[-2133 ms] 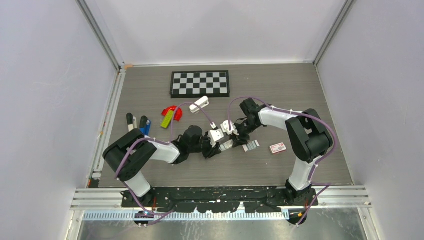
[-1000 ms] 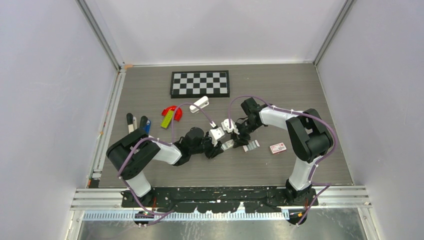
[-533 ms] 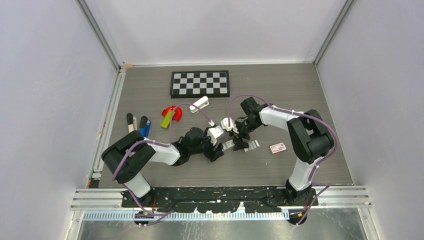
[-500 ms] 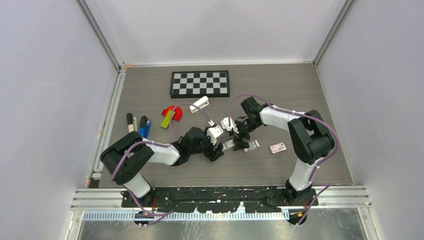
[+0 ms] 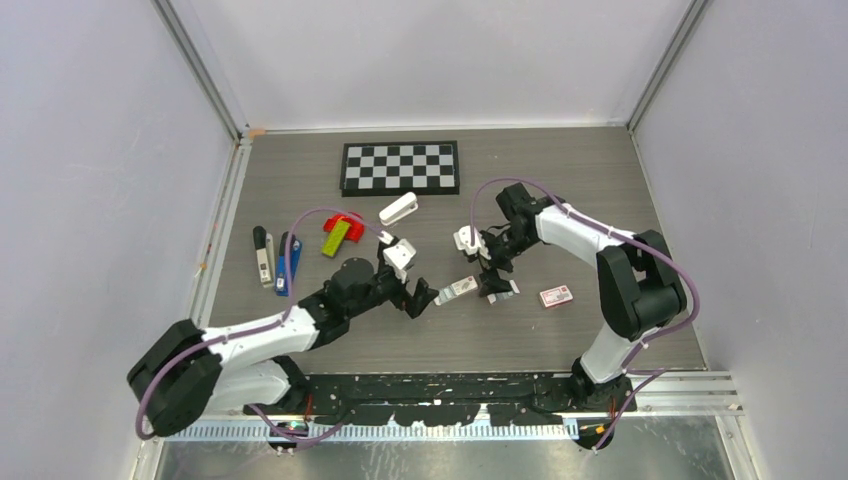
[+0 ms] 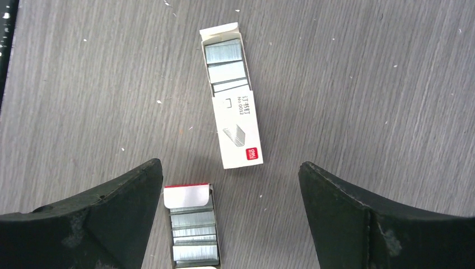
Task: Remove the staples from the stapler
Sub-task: Close the staple box at the center of the board.
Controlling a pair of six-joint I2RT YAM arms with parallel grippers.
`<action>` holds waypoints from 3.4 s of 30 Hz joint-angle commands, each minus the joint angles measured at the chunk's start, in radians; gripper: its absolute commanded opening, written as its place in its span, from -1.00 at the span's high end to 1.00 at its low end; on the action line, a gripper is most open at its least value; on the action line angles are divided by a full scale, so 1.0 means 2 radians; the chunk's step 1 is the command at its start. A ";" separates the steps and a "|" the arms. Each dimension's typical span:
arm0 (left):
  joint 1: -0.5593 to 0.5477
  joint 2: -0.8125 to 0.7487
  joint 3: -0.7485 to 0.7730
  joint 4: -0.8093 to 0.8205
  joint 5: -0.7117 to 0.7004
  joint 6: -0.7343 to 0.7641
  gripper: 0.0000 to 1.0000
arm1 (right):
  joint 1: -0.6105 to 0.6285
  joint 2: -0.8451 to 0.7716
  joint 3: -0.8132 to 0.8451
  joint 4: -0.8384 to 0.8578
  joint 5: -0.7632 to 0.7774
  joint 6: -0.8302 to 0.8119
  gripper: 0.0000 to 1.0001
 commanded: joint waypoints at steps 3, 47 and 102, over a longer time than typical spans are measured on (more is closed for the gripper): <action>-0.001 -0.098 -0.039 -0.030 -0.074 -0.066 -0.99 | -0.012 -0.038 0.042 -0.072 -0.016 -0.021 -0.91; 0.005 -0.184 -0.121 0.020 -0.089 -0.374 -0.91 | -0.042 -0.134 0.032 0.019 0.010 0.341 -0.94; 0.006 0.034 -0.108 0.118 -0.087 -0.460 -0.53 | -0.037 -0.038 0.029 0.124 0.111 0.528 -0.36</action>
